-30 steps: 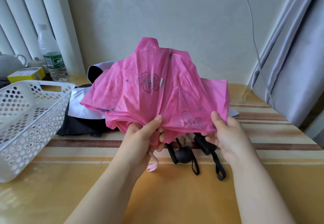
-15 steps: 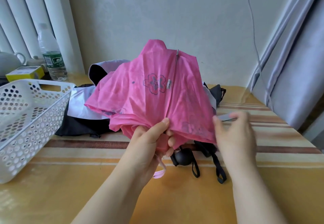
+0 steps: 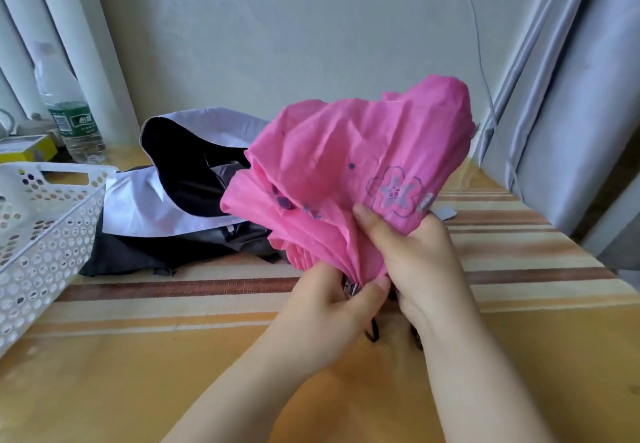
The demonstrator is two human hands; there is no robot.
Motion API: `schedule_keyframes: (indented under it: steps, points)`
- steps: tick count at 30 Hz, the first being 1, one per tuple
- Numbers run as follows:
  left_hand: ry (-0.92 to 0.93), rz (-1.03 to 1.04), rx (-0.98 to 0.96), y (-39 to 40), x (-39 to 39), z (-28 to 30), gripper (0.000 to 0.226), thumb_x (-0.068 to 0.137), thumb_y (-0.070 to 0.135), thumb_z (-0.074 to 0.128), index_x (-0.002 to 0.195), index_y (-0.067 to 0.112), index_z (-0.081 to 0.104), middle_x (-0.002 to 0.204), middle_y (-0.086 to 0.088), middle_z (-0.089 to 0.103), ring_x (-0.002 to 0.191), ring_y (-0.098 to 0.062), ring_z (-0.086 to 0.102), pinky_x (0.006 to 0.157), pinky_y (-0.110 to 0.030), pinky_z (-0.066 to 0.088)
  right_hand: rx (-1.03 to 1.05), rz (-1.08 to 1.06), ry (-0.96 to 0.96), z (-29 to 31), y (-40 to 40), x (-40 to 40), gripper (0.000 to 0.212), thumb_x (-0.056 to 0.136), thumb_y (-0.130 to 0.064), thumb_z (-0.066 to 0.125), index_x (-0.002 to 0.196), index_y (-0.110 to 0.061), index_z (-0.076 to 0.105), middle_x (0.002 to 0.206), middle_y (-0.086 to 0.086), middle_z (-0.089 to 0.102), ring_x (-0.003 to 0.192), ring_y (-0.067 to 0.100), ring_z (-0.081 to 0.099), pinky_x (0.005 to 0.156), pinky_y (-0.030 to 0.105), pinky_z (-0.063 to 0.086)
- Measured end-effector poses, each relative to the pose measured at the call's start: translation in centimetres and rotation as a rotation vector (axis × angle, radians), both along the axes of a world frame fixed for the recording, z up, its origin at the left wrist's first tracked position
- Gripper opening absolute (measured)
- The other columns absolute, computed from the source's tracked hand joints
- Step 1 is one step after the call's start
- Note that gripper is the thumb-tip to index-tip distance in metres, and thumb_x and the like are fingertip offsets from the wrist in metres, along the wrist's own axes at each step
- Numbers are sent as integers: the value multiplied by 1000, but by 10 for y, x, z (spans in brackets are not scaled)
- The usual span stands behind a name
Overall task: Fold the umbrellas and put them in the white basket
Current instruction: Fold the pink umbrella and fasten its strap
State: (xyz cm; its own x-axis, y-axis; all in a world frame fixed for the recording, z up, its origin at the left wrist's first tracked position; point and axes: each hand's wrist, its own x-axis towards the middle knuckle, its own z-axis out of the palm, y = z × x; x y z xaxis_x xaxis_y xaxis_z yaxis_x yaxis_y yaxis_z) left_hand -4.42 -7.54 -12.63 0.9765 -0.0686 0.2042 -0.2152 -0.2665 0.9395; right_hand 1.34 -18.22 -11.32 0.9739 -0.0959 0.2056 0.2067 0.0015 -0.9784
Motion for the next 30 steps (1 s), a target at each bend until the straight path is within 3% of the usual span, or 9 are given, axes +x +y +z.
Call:
schedule_keyframes:
  steps: [2,7,10,13,18,21,23,27,30]
  points:
    - [-67,94,-19,-5,2,2,24,86,30,67,83,15,48,55,1,51,40,-10,39,43,-20,34,85,-32,-50,2,-2,0,34,71,-28,83,99,-15,71,92,0,76,89,18,72,87,45,56]
    - [-233,363,76,-9,6,-24,58,71,34,82,86,31,26,59,11,54,59,-5,57,51,-16,42,30,-267,-87,-11,0,9,61,55,-54,78,103,-17,66,96,-4,74,92,15,71,86,44,55]
    - [-412,259,337,-8,7,-32,50,77,44,71,102,41,27,62,15,46,61,-5,50,55,-11,40,-5,-338,-106,-16,0,12,61,57,-54,78,104,-18,65,99,-4,73,94,14,70,87,43,55]
    - [-405,123,351,-4,9,-30,52,85,38,57,131,44,32,68,19,45,65,2,44,62,-2,34,-20,-273,-120,-18,3,11,53,66,-39,82,110,-16,63,102,-3,73,95,12,70,88,42,55]
    - [-287,-32,149,11,8,-20,57,95,12,55,135,46,34,49,13,55,34,-4,41,40,-14,38,22,-180,-162,-15,10,5,56,67,-39,79,115,-16,60,108,0,71,101,13,68,91,42,54]
    - [-211,-6,-45,13,8,-18,50,90,27,58,125,58,41,67,-16,59,47,-34,51,46,-42,49,141,-116,-124,-13,10,6,63,66,-43,78,120,-16,58,114,2,69,107,18,66,96,47,51]
    - [-191,37,-125,13,9,-20,46,85,33,57,120,60,45,74,-17,57,54,-40,50,52,-52,49,221,-30,-98,-13,9,7,63,70,-33,77,126,-15,55,118,3,68,110,19,65,98,49,49]
    - [-326,78,-3,12,11,-29,46,86,32,54,125,54,43,49,4,38,41,-8,35,42,-24,32,292,30,-44,-12,9,5,60,73,-25,71,129,-12,53,120,6,68,111,20,65,100,49,48]
    - [-377,92,100,8,9,-29,43,88,27,54,128,41,44,48,11,42,39,-4,36,44,-11,24,261,-16,-43,-6,7,3,54,73,-31,73,122,-12,60,113,3,71,106,18,67,99,47,49]
